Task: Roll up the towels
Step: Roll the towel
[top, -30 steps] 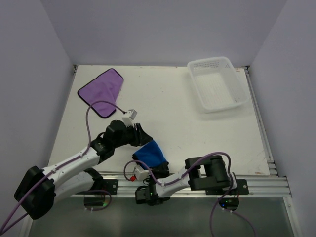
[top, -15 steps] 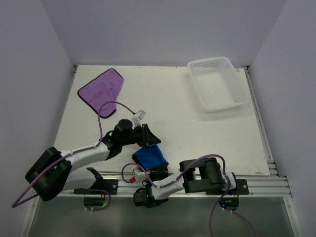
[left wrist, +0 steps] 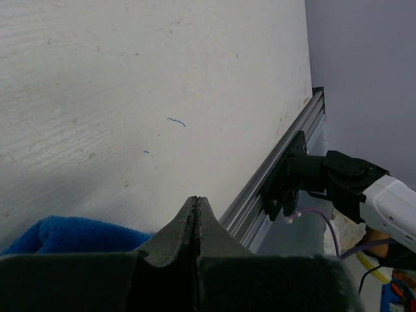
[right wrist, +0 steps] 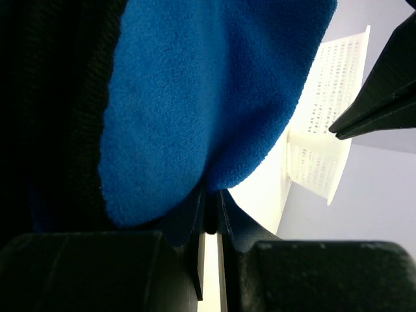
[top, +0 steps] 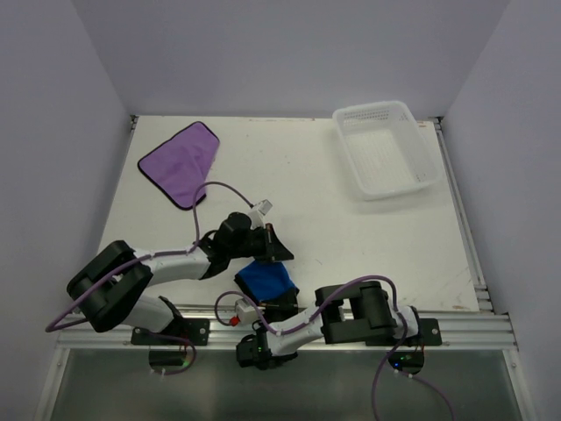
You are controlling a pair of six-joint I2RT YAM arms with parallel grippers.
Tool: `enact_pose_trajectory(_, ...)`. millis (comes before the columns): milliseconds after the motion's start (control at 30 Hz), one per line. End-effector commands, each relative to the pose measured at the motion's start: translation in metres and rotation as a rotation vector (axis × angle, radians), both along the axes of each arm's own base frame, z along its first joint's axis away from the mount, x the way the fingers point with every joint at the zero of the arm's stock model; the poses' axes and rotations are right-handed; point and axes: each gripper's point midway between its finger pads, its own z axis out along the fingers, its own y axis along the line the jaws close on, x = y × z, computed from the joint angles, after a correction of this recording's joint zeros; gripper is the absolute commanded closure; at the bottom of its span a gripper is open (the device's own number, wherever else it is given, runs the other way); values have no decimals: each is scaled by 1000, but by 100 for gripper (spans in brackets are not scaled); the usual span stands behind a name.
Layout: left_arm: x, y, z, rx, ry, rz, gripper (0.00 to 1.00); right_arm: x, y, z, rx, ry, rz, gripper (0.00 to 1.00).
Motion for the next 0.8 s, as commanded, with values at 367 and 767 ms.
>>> enact_pose_trajectory(367,1,19,-15,87,-47,47,100,-11,2,-17,55,82,-36,100)
enact_pose_trajectory(767,-1,37,-31,152,-46,100,100,-12,4,-16,53,82,-37,100)
